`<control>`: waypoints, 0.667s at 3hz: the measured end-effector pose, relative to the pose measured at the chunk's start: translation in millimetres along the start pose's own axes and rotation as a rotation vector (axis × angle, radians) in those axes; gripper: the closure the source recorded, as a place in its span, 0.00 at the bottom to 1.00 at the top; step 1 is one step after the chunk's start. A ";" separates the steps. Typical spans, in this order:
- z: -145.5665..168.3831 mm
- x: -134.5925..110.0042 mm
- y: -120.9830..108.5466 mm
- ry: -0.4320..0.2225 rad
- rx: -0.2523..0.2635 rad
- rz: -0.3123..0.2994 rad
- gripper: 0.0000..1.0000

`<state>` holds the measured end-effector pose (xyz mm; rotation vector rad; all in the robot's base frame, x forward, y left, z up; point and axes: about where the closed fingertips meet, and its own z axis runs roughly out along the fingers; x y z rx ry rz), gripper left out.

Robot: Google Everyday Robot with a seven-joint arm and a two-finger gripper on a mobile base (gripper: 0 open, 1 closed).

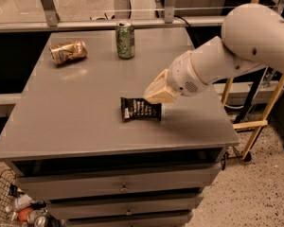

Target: Move rxbar chocolate near green can

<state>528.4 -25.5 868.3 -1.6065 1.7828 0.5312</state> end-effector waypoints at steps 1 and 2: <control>-30.8 3.9 -21.1 0.008 0.095 -0.004 1.00; -30.8 3.8 -21.1 0.008 0.095 -0.004 1.00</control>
Offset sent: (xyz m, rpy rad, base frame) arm 0.0116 -0.0226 0.0175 -0.0085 -0.0564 -0.0544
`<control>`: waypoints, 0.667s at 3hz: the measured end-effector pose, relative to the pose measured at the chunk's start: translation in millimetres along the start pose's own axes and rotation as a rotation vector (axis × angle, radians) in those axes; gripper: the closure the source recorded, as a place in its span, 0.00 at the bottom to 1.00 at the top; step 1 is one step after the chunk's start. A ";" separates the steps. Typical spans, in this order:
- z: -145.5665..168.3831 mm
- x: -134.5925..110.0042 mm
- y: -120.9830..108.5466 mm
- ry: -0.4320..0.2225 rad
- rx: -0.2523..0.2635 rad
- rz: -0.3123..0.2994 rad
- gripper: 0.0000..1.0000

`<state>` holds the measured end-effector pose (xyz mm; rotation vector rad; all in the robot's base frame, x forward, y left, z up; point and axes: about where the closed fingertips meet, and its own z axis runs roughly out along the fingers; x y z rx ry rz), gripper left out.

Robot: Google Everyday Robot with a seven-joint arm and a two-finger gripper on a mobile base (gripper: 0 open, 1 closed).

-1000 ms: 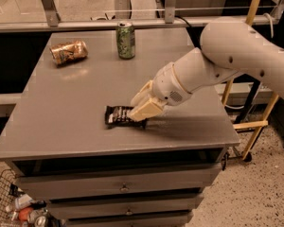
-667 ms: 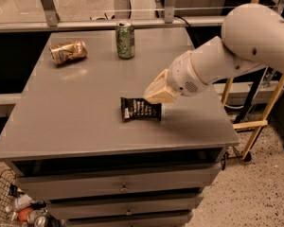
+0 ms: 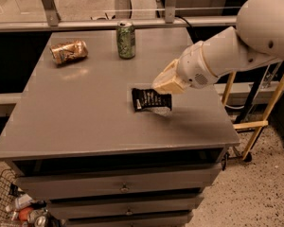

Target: Move rxbar chocolate near green can

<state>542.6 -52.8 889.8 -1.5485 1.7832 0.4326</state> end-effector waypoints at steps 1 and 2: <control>-2.3 -14.5 -22.4 -0.049 0.035 -0.054 1.00; 2.4 -21.8 -59.3 -0.082 0.047 -0.108 1.00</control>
Offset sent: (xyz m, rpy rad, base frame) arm 0.1131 -0.0001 0.0454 0.0699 -0.2006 0.0943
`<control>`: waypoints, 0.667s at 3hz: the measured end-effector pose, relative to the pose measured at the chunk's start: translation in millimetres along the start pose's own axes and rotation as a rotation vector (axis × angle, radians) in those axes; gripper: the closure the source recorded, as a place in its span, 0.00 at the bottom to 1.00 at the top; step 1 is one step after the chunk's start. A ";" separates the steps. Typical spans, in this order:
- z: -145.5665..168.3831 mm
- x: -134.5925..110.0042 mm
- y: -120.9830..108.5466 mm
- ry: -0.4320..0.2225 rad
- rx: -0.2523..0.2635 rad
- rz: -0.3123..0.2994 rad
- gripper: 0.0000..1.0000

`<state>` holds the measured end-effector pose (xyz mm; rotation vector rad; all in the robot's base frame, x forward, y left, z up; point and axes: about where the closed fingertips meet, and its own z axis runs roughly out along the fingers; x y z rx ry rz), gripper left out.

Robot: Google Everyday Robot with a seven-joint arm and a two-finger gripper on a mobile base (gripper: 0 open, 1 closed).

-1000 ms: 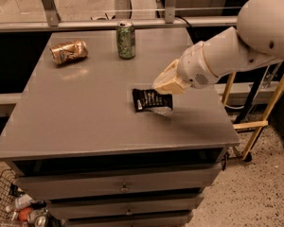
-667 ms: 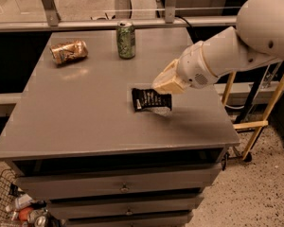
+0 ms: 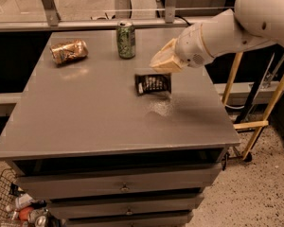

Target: Move rxbar chocolate near green can

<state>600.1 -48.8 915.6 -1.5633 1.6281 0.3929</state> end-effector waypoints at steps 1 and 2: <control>12.9 -0.1 -34.9 -0.040 0.002 -0.027 1.00; 24.8 -5.2 -64.2 -0.067 0.006 -0.062 1.00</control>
Offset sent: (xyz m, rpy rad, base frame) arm 0.1051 0.0116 0.0192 0.0589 -0.1054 0.0753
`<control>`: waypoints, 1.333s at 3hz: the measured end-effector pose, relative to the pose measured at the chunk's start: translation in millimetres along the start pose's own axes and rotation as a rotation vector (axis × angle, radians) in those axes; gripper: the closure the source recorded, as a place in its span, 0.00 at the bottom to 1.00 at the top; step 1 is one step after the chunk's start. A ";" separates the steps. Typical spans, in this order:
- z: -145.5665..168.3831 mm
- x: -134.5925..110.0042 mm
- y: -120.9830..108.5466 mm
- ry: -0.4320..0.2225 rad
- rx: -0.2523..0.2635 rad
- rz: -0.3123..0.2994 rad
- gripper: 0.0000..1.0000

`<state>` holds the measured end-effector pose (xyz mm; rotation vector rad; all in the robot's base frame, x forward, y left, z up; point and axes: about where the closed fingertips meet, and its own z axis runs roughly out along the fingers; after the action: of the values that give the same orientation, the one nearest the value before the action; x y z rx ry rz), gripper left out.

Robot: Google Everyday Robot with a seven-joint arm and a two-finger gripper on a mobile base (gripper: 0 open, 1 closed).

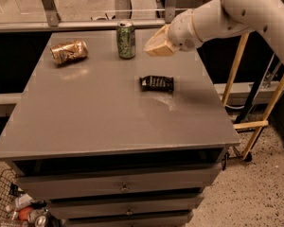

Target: Move rxbar chocolate near green can

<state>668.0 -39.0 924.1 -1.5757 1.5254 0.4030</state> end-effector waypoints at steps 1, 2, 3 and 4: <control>5.7 6.7 -8.0 0.035 -0.007 0.012 0.82; -0.7 17.0 0.8 0.102 -0.013 0.069 0.59; -6.2 29.7 15.4 0.149 -0.037 0.130 0.35; -9.2 39.4 26.6 0.185 -0.067 0.173 0.12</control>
Offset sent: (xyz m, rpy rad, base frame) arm -0.0137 -0.0281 -0.0210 -0.1319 0.1581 -0.1419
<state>648.0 -67.3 890.3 -1.5734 1.8154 0.4180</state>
